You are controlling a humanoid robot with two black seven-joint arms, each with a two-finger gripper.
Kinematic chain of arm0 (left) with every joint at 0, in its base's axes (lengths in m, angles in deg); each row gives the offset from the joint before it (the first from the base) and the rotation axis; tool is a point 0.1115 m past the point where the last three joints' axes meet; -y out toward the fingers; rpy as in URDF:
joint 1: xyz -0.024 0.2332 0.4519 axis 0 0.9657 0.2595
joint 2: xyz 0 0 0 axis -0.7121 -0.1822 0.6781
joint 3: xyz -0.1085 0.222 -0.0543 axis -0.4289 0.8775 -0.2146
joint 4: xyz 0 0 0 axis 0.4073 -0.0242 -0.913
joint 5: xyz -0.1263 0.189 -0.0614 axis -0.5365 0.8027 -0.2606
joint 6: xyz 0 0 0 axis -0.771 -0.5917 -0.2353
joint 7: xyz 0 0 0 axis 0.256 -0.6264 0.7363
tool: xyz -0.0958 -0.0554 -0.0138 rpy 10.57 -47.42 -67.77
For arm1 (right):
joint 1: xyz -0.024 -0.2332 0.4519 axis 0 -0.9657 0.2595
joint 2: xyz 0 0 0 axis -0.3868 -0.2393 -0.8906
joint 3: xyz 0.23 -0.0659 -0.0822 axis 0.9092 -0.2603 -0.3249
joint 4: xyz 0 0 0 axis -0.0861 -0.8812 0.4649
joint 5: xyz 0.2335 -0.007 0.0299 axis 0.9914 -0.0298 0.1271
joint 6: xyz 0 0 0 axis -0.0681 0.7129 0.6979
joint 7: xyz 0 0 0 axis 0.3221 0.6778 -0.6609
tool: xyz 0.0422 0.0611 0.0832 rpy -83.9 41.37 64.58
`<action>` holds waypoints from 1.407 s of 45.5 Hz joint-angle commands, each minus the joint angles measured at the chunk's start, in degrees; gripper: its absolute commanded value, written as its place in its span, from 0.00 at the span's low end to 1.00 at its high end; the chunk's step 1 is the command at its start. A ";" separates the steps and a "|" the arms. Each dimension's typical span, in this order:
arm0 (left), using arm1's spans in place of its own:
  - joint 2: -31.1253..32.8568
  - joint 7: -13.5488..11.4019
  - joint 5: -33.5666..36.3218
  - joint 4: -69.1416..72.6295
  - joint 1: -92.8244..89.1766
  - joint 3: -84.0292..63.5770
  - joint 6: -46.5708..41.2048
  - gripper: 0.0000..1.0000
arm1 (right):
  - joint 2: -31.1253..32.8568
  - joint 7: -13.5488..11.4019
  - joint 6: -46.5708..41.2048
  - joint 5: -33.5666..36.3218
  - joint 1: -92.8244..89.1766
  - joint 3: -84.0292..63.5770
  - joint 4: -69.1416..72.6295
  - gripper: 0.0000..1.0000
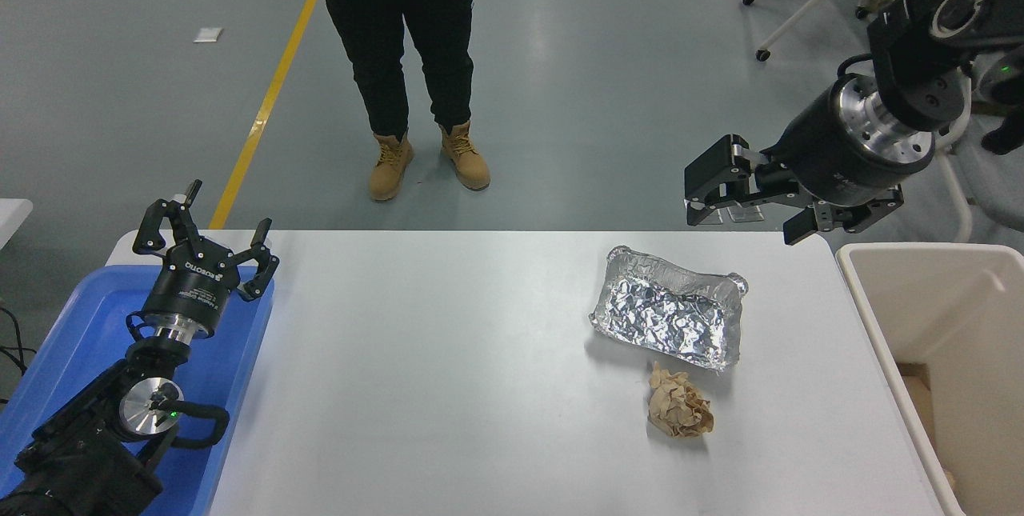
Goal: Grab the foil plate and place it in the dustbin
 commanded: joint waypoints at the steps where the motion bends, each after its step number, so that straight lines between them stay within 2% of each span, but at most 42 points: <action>1: 0.00 0.00 0.09 0.00 0.00 0.00 0.00 0.98 | 0.05 0.00 0.14 0.00 -0.34 0.00 -0.07 1.00; 64: 0.00 0.00 0.00 0.00 0.00 0.00 0.00 0.98 | 0.40 0.09 0.50 0.97 -4.73 -0.35 -1.91 1.00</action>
